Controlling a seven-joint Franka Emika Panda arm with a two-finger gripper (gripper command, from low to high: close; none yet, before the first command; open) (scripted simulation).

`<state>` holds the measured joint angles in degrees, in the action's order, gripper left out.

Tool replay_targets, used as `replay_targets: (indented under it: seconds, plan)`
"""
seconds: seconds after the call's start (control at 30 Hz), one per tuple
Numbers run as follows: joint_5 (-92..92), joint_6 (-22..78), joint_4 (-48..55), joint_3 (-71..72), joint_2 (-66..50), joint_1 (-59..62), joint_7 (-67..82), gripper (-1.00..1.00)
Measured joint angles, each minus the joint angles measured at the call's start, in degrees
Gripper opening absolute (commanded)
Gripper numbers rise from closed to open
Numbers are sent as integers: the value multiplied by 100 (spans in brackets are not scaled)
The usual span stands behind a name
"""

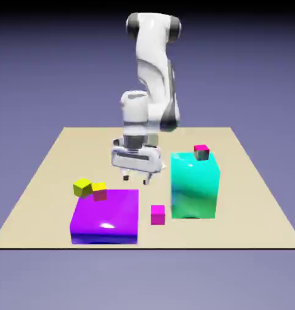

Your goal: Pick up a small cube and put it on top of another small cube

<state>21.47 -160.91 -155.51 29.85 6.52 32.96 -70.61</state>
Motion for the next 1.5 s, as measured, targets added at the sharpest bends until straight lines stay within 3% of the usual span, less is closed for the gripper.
replay_targets:
  seconds: [0.43,0.7,0.73,1.1,1.3,1.5]
  plan:
    - [1711,1044,437,2378,-2082,2682,-2243,0]
    - [1319,-288,603,1597,-3535,1699,-2332,0]
    - [1311,-317,607,1581,-3566,1677,-2334,-100]
    - [1714,1039,438,2379,-2083,2682,-2241,-100]
    - [402,2058,1314,1459,-1927,1786,-1047,-100]
    - [36,2754,1628,214,-1602,1068,-809,-100]
